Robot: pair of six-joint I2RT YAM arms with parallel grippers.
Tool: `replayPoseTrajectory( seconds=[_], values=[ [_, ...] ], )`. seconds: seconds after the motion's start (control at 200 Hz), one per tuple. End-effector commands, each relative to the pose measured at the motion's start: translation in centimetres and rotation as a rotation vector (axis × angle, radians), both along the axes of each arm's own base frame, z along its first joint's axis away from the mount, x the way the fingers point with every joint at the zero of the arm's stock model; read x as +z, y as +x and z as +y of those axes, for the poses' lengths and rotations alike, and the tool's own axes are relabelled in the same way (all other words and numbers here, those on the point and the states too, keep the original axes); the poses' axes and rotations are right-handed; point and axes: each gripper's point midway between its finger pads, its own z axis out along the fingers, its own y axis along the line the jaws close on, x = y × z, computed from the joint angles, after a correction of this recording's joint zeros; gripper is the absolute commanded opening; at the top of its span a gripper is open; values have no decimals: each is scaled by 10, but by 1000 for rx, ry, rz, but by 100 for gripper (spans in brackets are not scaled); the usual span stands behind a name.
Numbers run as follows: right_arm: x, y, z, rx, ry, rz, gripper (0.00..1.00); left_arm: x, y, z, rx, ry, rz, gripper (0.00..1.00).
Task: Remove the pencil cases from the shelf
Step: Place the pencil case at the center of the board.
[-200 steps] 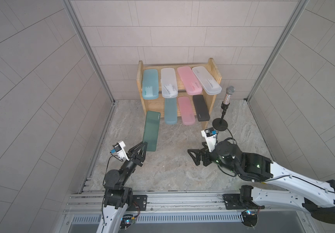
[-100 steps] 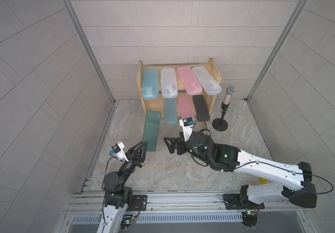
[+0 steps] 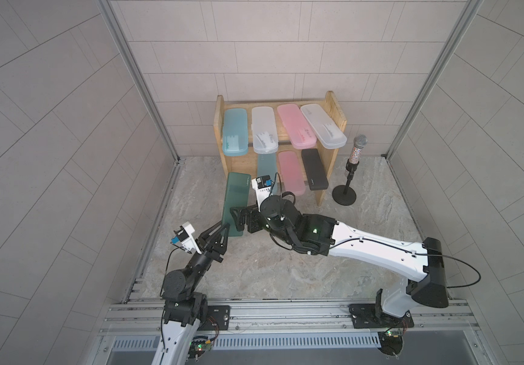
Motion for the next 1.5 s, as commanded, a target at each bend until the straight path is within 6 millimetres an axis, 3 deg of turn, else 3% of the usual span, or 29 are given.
replayPoseTrajectory(
  seconds=[0.0,0.465,0.545,0.68,0.786,0.821,0.861,0.896,1.001,1.131,1.236,1.381,1.496],
  values=[
    [0,-1,5,3,-14,13,100,14,-7,0,12,18,-84,0],
    [-14,13,29,-17,-54,26,98,10,-8,-2,-3,31,-96,0],
    [-17,17,27,-31,-60,26,88,10,-9,-3,-5,32,-98,0],
    [-24,24,20,-48,-63,44,59,9,-9,-3,-9,33,-97,0],
    [-24,23,13,-51,-72,37,48,6,-7,-3,-5,30,-85,0],
    [-24,21,9,-47,-80,33,45,5,-6,-2,-1,27,-77,10],
    [-22,20,1,-49,-90,26,44,5,-5,-1,7,26,-70,37],
    [-23,18,-7,-51,-106,24,44,3,-3,0,16,24,-55,55],
    [-37,15,-45,-69,-191,25,43,-1,2,4,46,43,-1,82],
    [-59,0,-102,-90,-329,42,43,-8,10,11,108,73,68,91],
    [-88,-20,-146,-91,-453,94,43,-11,13,20,158,72,133,95],
    [-151,-45,-199,-70,-552,248,43,-17,16,31,217,59,238,100],
    [-197,-48,-243,-107,-552,402,42,-30,22,31,221,99,361,100]
  ],
)
